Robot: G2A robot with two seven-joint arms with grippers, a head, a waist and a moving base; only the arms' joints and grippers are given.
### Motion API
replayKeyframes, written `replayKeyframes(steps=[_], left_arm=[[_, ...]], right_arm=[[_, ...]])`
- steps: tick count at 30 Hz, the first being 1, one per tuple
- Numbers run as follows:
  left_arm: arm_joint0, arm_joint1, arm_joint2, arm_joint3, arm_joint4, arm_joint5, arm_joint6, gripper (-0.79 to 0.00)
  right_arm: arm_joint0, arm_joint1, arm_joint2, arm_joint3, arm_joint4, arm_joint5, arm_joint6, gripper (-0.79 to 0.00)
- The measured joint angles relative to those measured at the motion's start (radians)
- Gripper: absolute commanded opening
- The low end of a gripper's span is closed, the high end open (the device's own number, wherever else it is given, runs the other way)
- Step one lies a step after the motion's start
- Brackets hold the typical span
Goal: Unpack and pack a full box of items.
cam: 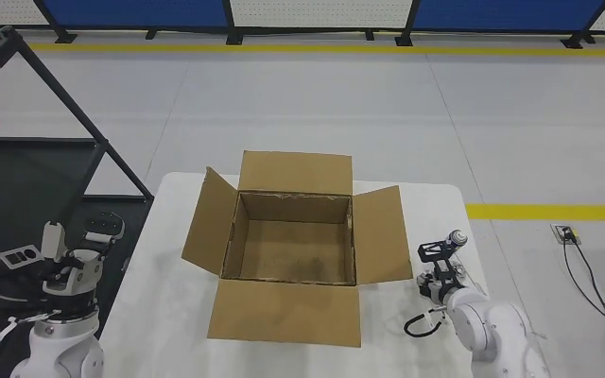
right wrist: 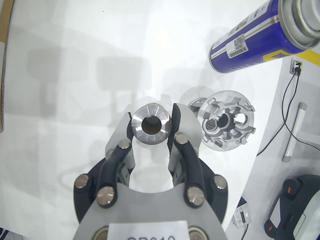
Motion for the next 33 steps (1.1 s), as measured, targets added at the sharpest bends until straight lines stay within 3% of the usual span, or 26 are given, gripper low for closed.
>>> replayKeyframes(steps=[1, 2, 8, 21, 29, 31, 33], left_arm=[[0.000, 0.000, 0.000, 0.000, 0.000, 0.000, 0.000, 0.000], [0.000, 0.000, 0.000, 0.000, 0.000, 0.000, 0.000, 0.000], [0.000, 0.000, 0.000, 0.000, 0.000, 0.000, 0.000, 0.000], [0.000, 0.000, 0.000, 0.000, 0.000, 0.000, 0.000, 0.000], [0.000, 0.000, 0.000, 0.000, 0.000, 0.000, 0.000, 0.000], [0.000, 0.000, 0.000, 0.000, 0.000, 0.000, 0.000, 0.000], [0.000, 0.000, 0.000, 0.000, 0.000, 0.000, 0.000, 0.000]], right_arm=[[0.000, 0.001, 0.001, -0.004, 0.001, 0.001, -0.001, -0.015], [-0.002, 0.001, 0.002, -0.011, 0.003, 0.002, -0.004, 0.000], [-0.044, 0.005, 0.032, -0.097, 0.076, -0.011, -0.051, 0.000], [-0.254, 0.017, 0.197, -0.352, 0.452, -0.141, -0.271, 0.000], [-0.247, 0.033, 0.242, -0.316, 0.793, -0.276, -0.160, 0.000], [-0.213, 0.039, 0.249, -0.278, 0.863, -0.271, -0.120, -0.065], [-0.182, 0.043, 0.246, -0.241, 0.937, -0.285, -0.088, -0.074]])
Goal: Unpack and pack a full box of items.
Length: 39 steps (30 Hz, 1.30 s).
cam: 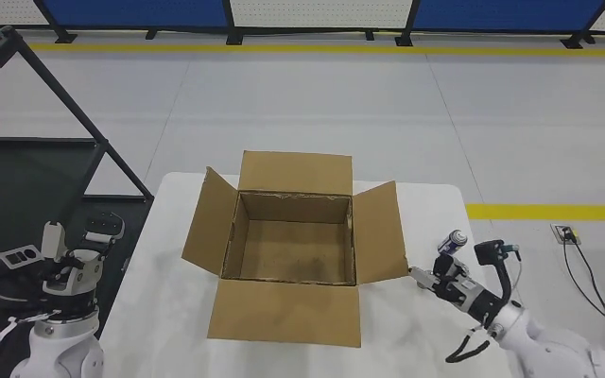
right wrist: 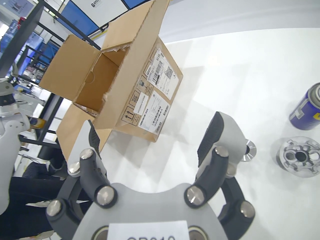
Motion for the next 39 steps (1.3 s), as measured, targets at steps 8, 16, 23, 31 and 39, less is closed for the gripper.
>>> replayKeyframes(steps=[8, 16, 23, 31, 39], left_arm=[[0.000, 0.000, 0.000, 0.000, 0.000, 0.000, 0.000, 0.000], [0.000, 0.000, 0.000, 0.000, 0.000, 0.000, 0.000, 0.000], [0.000, 0.000, 0.000, 0.000, 0.000, 0.000, 0.000, 0.000], [0.000, 0.000, 0.000, 0.000, 0.000, 0.000, 0.000, 0.000], [0.000, 0.000, 0.000, 0.000, 0.000, 0.000, 0.000, 0.000]], right_arm=[[0.104, 0.023, -0.015, 0.132, 0.183, -0.045, 0.134, -0.277], [0.190, 0.042, -0.059, 0.229, 0.237, -0.058, 0.186, -0.517], [0.222, 0.056, -0.085, 0.249, 0.235, -0.036, 0.188, -0.653], [0.249, 0.071, -0.116, 0.256, 0.227, -0.015, 0.181, -0.776], [0.276, 0.083, -0.148, 0.268, 0.227, -0.005, 0.170, -0.776]])
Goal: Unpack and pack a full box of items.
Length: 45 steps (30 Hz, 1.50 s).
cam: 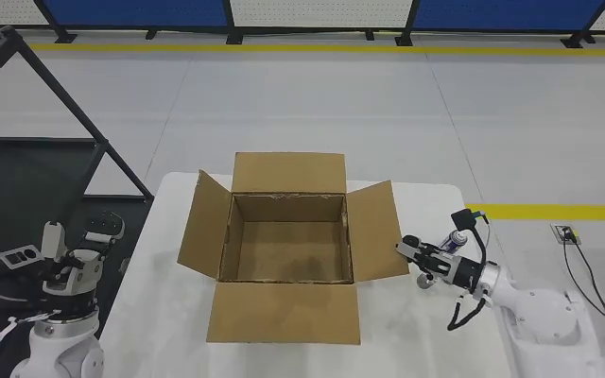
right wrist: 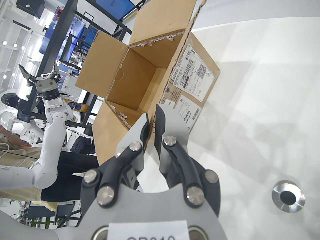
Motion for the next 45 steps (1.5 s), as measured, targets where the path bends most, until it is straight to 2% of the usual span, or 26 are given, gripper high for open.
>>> replayKeyframes(steps=[4, 7, 22, 30, 32, 33, 34, 38, 45], left_arm=[[0.000, 0.000, 0.000, 0.000, 0.000, 0.000, 0.000, 0.000], [0.000, 0.000, 0.000, 0.000, 0.000, 0.000, 0.000, 0.000], [0.000, 0.000, 0.000, 0.000, 0.000, 0.000, 0.000, 0.000], [0.000, 0.000, 0.000, 0.000, 0.000, 0.000, 0.000, 0.000], [0.000, 0.000, 0.000, 0.000, 0.000, 0.000, 0.000, 0.000], [0.000, 0.000, 0.000, 0.000, 0.000, 0.000, 0.000, 0.000], [0.000, 0.000, 0.000, 0.000, 0.000, 0.000, 0.000, 0.000], [0.000, 0.000, 0.000, 0.000, 0.000, 0.000, 0.000, 0.000], [0.000, 0.000, 0.000, 0.000, 0.000, 0.000, 0.000, 0.000]], right_arm=[[0.006, 0.006, -0.009, 0.002, -0.004, 0.004, -0.007, -0.757], [0.002, 0.012, -0.010, -0.004, -0.005, 0.007, -0.013, -0.785], [-0.062, 0.038, -0.011, -0.062, -0.005, 0.010, -0.033, -0.785], [-0.046, 0.048, -0.037, -0.052, -0.006, 0.019, -0.045, -0.785], [-0.040, 0.050, -0.041, -0.048, -0.005, 0.020, -0.045, -0.459], [-0.038, 0.052, -0.041, -0.048, -0.005, 0.020, -0.046, -0.151], [-0.037, 0.054, -0.039, -0.050, -0.009, 0.019, -0.046, 0.000], [-0.062, 0.063, -0.014, -0.092, -0.040, -0.012, -0.065, 0.000], [-0.185, 0.080, 0.090, -0.208, -0.081, -0.037, -0.141, 0.000]])
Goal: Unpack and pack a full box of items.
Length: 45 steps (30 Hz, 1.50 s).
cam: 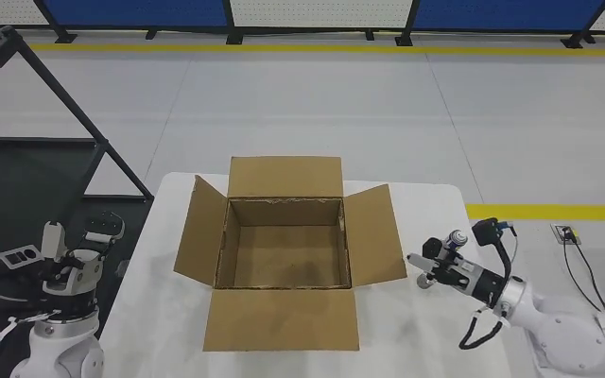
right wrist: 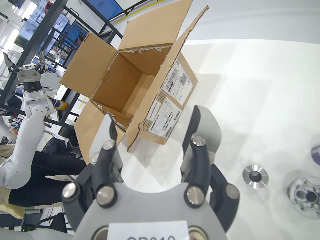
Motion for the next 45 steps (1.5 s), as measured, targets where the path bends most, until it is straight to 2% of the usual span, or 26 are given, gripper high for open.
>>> replayKeyframes(steps=[3, 15, 19, 24, 27, 30, 32, 45], left_arm=[[0.000, 0.000, 0.000, 0.000, 0.000, 0.000, 0.000, 0.000], [0.000, 0.000, 0.000, 0.000, 0.000, 0.000, 0.000, 0.000], [0.000, 0.000, 0.000, 0.000, 0.000, 0.000, 0.000, 0.000], [0.000, 0.000, 0.000, 0.000, 0.000, 0.000, 0.000, 0.000], [0.000, 0.000, 0.000, 0.000, 0.000, 0.000, 0.000, 0.000], [0.000, 0.000, 0.000, 0.000, 0.000, 0.000, 0.000, 0.000], [0.000, 0.000, 0.000, 0.000, 0.000, 0.000, 0.000, 0.000], [0.000, 0.000, 0.000, 0.000, 0.000, 0.000, 0.000, 0.000]], right_arm=[[-0.042, 0.004, 0.035, -0.031, -0.007, -0.002, -0.028, 0.000], [-0.043, 0.004, 0.032, -0.036, -0.012, -0.002, -0.028, 0.000], [-0.043, 0.013, 0.016, -0.075, -0.179, -0.018, -0.036, 0.000], [-0.041, 0.030, -0.003, -0.064, -0.484, -0.113, -0.028, 0.000], [-0.035, 0.037, -0.027, -0.027, -0.606, -0.195, -0.058, 0.000], [-0.034, 0.045, -0.041, 0.006, -0.675, -0.280, -0.088, 0.000], [-0.029, 0.048, -0.052, 0.024, -0.706, -0.293, -0.099, 0.000], [0.091, 0.054, -0.171, 0.210, -0.793, -0.262, -0.129, 0.000]])
